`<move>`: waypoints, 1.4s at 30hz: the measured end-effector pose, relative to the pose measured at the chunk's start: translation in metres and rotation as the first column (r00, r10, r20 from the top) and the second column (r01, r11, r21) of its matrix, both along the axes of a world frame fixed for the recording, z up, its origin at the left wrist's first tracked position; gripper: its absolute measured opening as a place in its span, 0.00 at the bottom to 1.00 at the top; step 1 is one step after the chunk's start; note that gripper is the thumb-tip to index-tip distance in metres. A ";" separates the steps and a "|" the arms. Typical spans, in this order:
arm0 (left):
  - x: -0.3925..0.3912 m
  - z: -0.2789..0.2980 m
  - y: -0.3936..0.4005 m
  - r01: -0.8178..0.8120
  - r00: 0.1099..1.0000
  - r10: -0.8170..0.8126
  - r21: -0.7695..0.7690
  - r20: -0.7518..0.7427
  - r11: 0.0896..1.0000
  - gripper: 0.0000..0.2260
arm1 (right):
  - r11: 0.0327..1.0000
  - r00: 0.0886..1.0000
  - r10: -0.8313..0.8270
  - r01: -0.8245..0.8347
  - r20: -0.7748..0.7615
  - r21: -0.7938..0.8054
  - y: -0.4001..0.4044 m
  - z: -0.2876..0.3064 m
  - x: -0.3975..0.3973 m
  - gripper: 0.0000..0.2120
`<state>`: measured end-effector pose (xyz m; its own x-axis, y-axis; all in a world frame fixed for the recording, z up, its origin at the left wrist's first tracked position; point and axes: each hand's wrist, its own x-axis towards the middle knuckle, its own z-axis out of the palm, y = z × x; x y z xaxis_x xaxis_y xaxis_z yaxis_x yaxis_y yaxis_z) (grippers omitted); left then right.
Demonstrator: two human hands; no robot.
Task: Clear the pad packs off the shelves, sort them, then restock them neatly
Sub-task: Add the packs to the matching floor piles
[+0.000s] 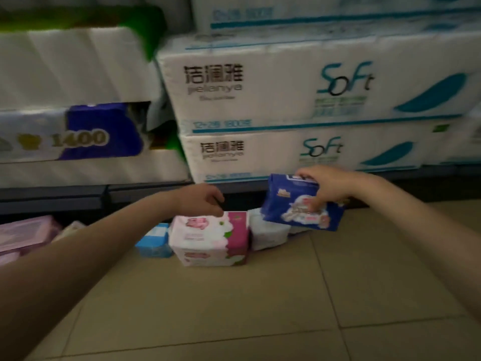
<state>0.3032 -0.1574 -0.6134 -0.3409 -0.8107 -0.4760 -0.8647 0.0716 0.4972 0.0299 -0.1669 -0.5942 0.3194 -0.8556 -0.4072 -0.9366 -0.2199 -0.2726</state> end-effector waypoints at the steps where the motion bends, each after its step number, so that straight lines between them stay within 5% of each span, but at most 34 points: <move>1: -0.014 -0.007 -0.001 0.070 0.994 -0.069 -0.016 0.086 0.997 0.20 | 1.000 0.993 -0.020 0.018 -0.117 -0.024 0.001 -0.008 -0.019 0.21; 5: -0.057 -0.032 -0.001 0.246 0.941 -0.259 0.083 0.220 0.966 0.21 | 0.981 0.932 -0.132 0.075 -0.337 -0.177 0.011 -0.064 -0.071 0.20; 13: -0.087 -0.041 -0.021 0.244 0.935 -0.231 -0.016 0.271 0.970 0.19 | 0.944 0.875 -0.319 0.259 -0.363 -0.205 0.022 -0.158 -0.099 0.28; 20: -0.107 -0.081 -0.006 0.401 0.843 -0.428 0.149 0.327 0.904 0.21 | 0.978 0.922 -0.209 0.207 -0.327 -0.040 0.024 -0.166 -0.104 0.29; 26: -0.107 -0.098 -0.002 0.464 0.733 -0.470 0.144 0.491 0.874 0.23 | 0.962 0.839 -0.258 0.174 -0.480 -0.212 0.019 -0.155 -0.095 0.21; 30: -0.110 -0.095 -0.007 0.468 0.754 -0.468 0.123 0.461 0.875 0.22 | 0.903 0.839 -0.397 0.286 -0.373 -0.320 0.007 -0.151 -0.094 0.24; 32: -0.110 -0.090 -0.010 0.463 0.780 -0.456 0.094 0.428 0.881 0.21 | 0.906 0.879 -0.404 0.346 -0.254 -0.244 0.001 -0.154 -0.090 0.26; 37: -0.102 -0.051 -0.023 0.501 0.827 -0.413 -0.169 0.380 0.849 0.17 | 0.931 0.925 -0.362 0.353 -0.112 -0.093 0.002 -0.125 -0.087 0.29; 40: -0.102 -0.001 -0.032 0.489 0.872 -0.385 -0.567 0.301 0.663 0.16 | 0.871 0.954 -0.285 0.299 0.095 -0.389 0.006 -0.062 -0.091 0.26; 42: -0.103 0.045 -0.042 0.425 0.880 -0.414 -0.777 0.234 0.464 0.17 | 0.690 0.972 -0.098 0.221 0.214 -0.689 0.007 -0.004 -0.088 0.22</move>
<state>0.2001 -0.1992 -0.5684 -0.7460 -0.6078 0.2722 -0.6241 0.7806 0.0327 -0.0586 -0.1604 -0.5982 0.1542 -0.9136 0.3762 -0.9371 -0.2560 -0.2374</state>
